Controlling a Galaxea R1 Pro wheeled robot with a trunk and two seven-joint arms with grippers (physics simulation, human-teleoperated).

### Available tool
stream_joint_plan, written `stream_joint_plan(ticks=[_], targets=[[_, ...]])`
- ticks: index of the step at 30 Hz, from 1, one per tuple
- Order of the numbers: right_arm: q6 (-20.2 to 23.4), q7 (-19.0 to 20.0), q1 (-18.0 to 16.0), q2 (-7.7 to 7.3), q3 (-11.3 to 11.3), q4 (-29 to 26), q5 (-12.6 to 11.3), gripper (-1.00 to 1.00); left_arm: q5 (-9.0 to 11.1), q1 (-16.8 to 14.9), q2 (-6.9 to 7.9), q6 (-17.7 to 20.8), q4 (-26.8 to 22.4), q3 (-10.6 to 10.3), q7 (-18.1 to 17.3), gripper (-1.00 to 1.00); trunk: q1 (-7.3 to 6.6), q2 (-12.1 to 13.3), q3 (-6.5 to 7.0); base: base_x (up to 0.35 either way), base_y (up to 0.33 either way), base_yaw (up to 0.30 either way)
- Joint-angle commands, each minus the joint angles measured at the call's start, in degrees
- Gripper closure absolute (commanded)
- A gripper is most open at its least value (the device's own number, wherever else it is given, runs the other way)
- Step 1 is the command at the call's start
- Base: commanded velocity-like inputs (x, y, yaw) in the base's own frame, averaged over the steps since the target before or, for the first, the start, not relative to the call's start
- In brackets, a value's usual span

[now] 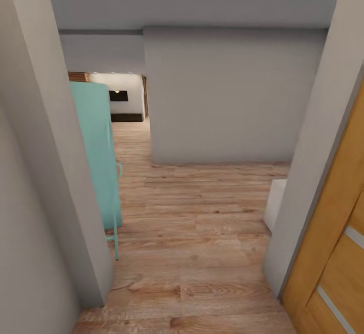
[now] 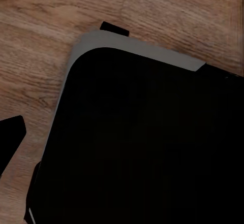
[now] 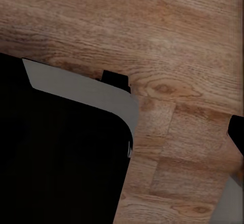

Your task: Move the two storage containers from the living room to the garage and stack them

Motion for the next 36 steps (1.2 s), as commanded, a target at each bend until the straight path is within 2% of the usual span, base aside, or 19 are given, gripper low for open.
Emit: stream_joint_plan(ticks=[1,11,36], targets=[[-0.38,-0.02,-0.07,0.03,0.49,0.18,-0.59,-1.00,0.25,0.01,0.00,-0.08,-0.06,0.00,0.03,-1.00,0.03,-0.02,-0.05,0.322,0.000,-0.020],[-0.29,-0.01,-0.07,0.03,0.50,0.18,-0.59,-1.00,0.25,0.01,-0.01,-0.08,-0.06,0.00,0.03,-1.00,0.03,-0.02,-0.05,0.322,0.000,-0.142],[0.15,-0.03,-0.07,0.03,0.57,0.18,-0.51,-1.00,0.09,0.01,-0.01,-0.08,-0.06,-0.02,0.03,-1.00,0.03,-0.02,-0.05,0.322,0.000,-0.006]])
